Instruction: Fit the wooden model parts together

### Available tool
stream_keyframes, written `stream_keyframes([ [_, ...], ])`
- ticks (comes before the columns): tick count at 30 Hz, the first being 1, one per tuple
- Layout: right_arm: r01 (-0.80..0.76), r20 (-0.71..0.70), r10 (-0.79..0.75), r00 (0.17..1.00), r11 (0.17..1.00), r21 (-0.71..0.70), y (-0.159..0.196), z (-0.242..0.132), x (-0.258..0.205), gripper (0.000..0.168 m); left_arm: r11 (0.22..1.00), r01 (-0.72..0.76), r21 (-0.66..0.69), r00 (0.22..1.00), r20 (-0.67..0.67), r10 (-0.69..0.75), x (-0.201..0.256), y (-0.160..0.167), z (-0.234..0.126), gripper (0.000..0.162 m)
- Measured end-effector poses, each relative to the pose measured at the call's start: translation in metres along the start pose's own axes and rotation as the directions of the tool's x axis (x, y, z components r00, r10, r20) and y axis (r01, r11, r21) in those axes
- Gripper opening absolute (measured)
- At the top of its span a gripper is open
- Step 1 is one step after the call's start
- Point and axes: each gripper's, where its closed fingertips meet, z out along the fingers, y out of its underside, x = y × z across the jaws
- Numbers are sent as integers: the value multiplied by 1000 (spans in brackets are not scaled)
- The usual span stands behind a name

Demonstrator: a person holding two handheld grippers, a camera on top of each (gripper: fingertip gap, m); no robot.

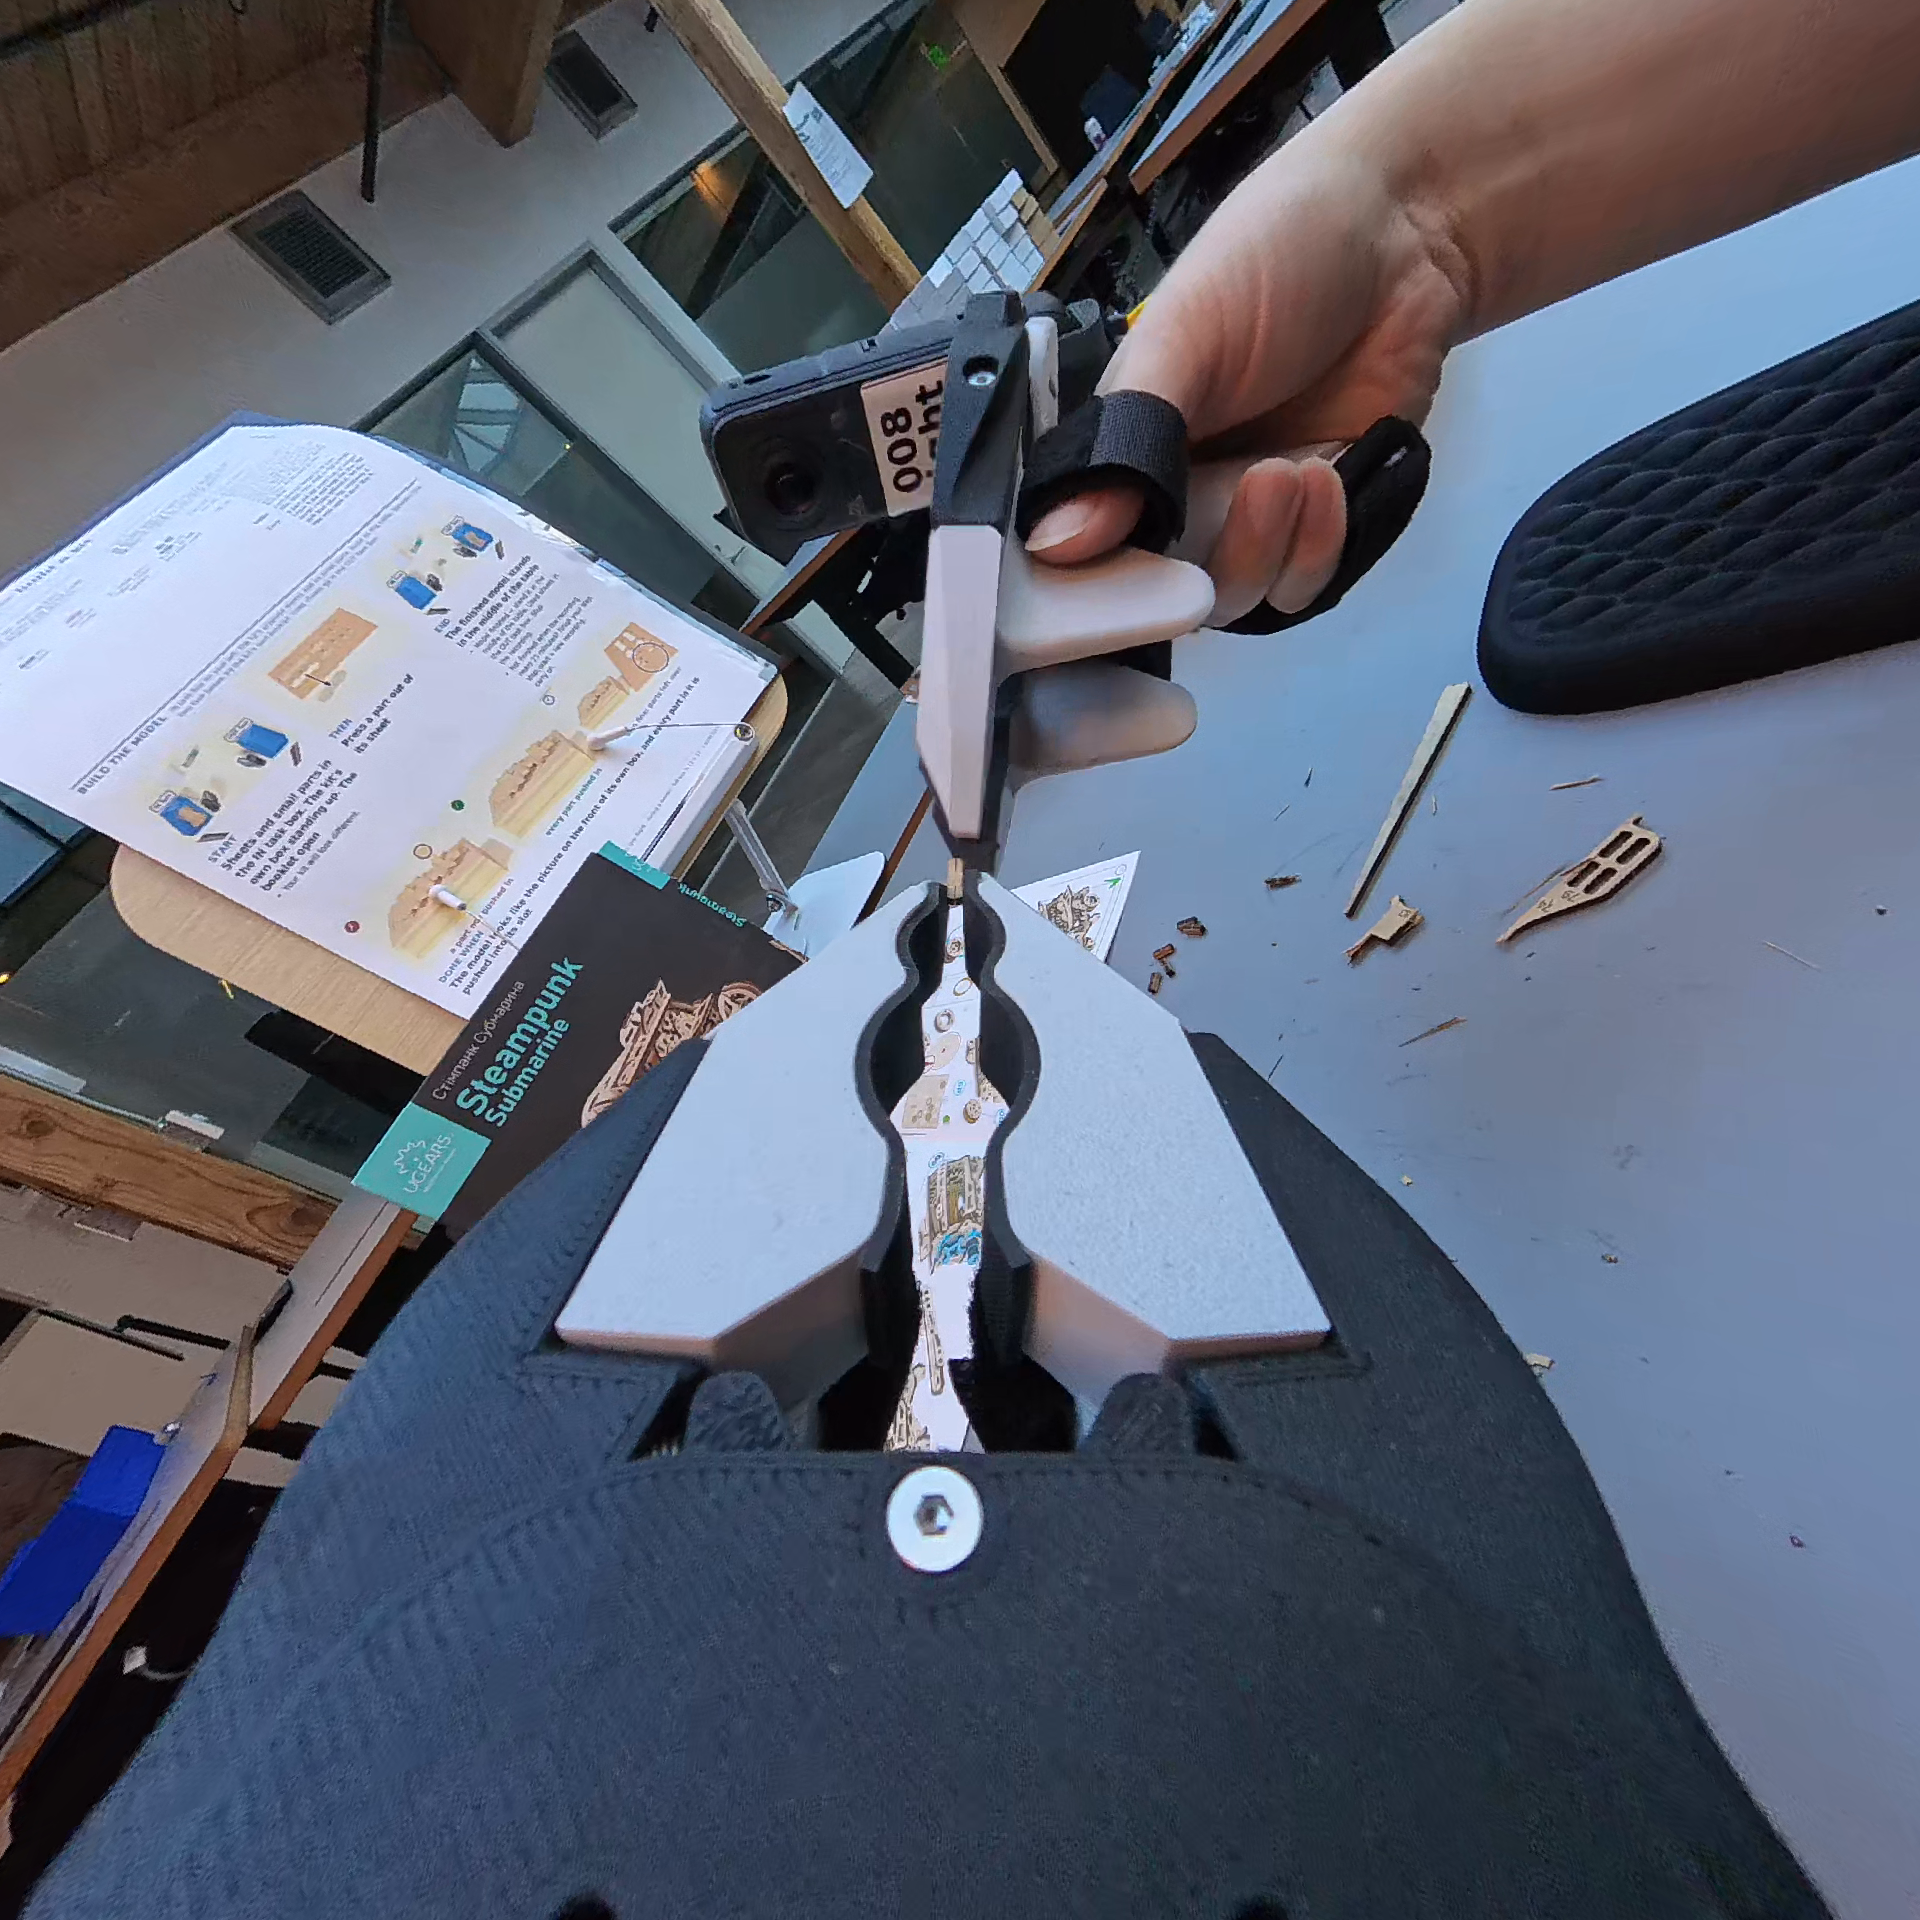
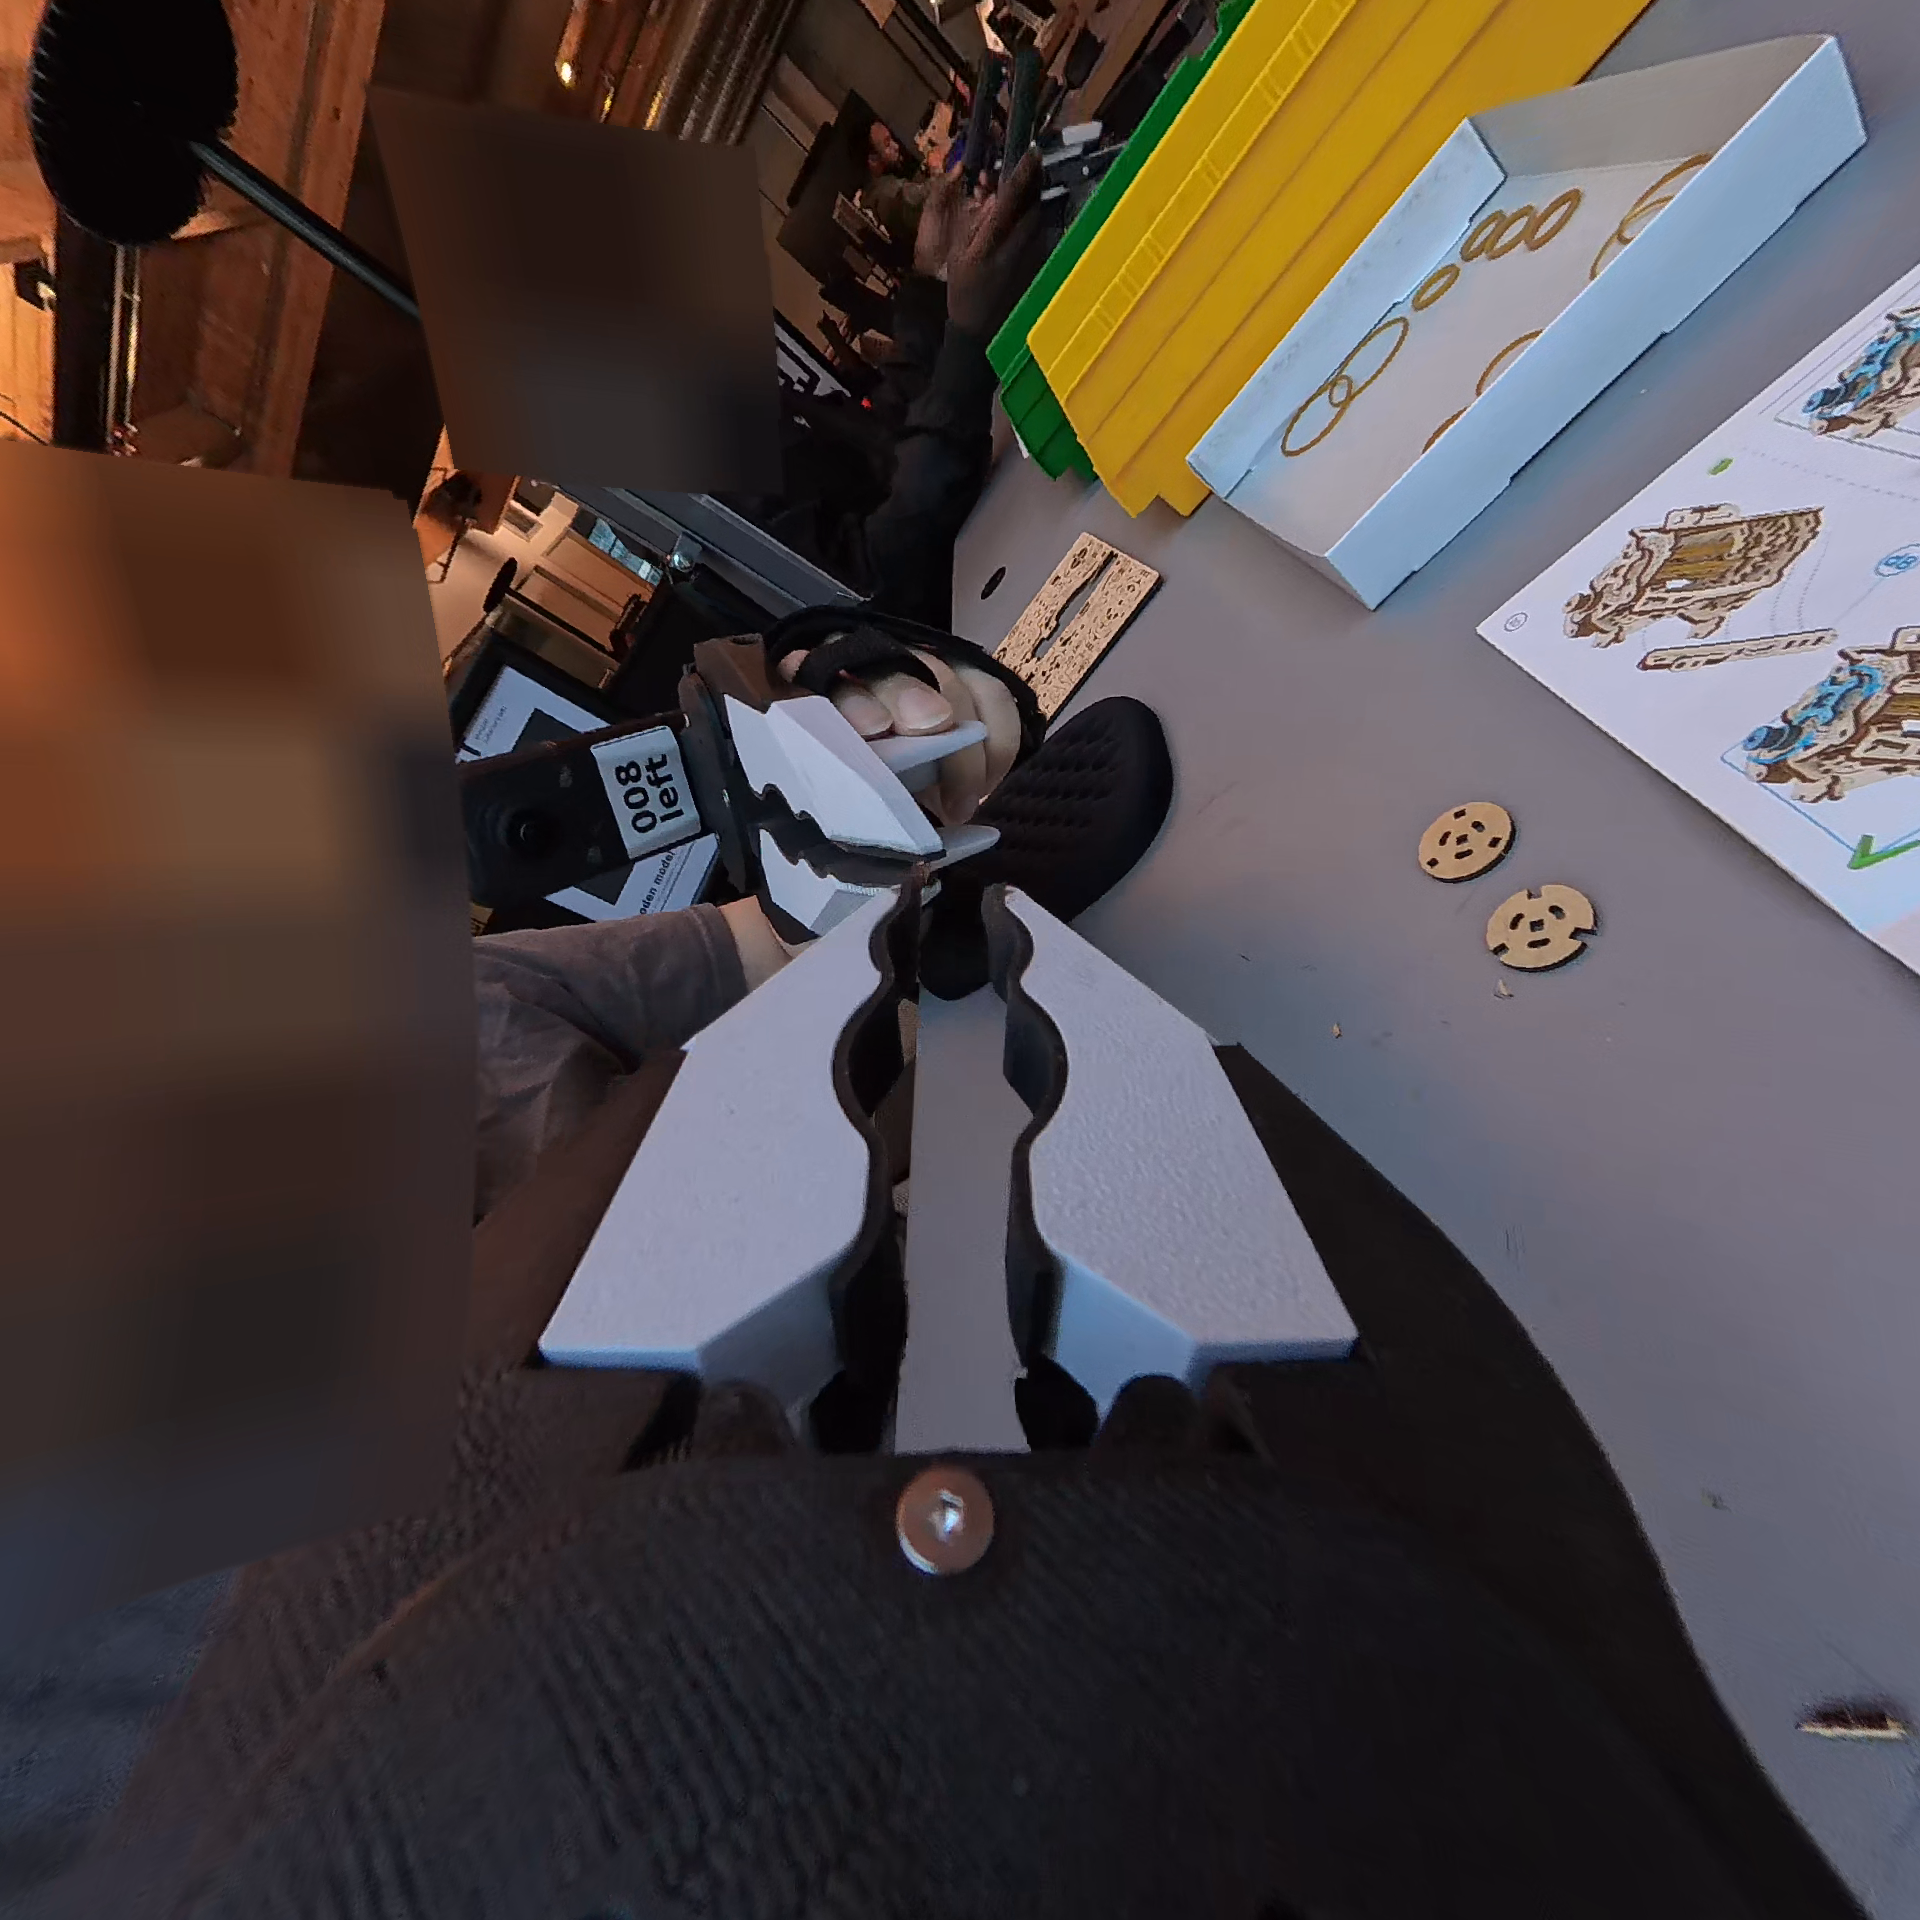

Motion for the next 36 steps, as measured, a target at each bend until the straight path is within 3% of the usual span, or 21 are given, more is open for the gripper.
stream_keyframes([
  [5,43,1,-43,999,999,-16,3,7,-4,13,1000,7,-7,1000,-11,-7,2,1,1,1],
  [10,54,6,-54,999,998,-14,3,8,-3,2,1000,-5,-21,1000,-14,5,3,3,1,1],
  [16,46,-4,-46,999,999,-21,4,9,0,7,1000,-8,-27,1000,-24,8,5,5,2,1],
  [29,33,11,-33,999,999,-11,1,12,-1,1,999,-28,-32,999,-29,27,4,6,0,1],
  [36,104,-18,-105,994,994,-23,-6,16,-1,1,999,-13,-45,1000,-3,13,-4,9,-3,3],
])
